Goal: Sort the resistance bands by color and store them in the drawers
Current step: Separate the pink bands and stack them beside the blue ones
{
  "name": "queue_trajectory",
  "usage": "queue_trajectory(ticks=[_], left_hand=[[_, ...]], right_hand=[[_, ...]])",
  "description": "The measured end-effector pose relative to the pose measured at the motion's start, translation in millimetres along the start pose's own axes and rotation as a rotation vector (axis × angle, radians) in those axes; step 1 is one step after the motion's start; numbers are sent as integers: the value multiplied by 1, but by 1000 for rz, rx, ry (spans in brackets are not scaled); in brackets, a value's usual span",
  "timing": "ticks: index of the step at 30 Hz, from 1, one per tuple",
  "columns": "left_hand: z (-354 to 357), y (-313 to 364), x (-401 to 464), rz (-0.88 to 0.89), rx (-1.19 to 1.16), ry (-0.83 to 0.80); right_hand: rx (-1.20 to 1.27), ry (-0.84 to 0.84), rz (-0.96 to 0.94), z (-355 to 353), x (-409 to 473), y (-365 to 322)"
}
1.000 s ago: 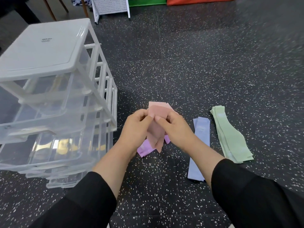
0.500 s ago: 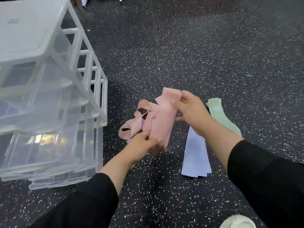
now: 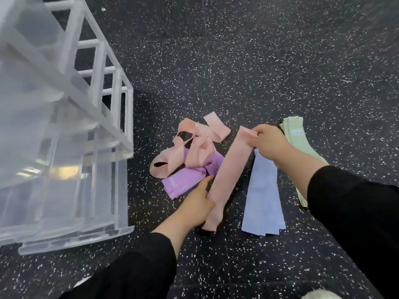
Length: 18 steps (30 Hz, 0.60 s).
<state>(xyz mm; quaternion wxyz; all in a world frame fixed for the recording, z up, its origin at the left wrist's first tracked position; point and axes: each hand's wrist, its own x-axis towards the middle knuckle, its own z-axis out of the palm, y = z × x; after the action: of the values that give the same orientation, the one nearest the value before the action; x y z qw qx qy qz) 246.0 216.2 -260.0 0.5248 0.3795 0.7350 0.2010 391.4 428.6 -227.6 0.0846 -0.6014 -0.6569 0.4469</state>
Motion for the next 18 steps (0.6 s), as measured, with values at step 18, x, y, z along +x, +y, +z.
queue_trajectory(ticks=[18], left_hand=[[-2,-1,32,37,336,202]], right_hand=[[-809,-163,-342,78,57,-11]])
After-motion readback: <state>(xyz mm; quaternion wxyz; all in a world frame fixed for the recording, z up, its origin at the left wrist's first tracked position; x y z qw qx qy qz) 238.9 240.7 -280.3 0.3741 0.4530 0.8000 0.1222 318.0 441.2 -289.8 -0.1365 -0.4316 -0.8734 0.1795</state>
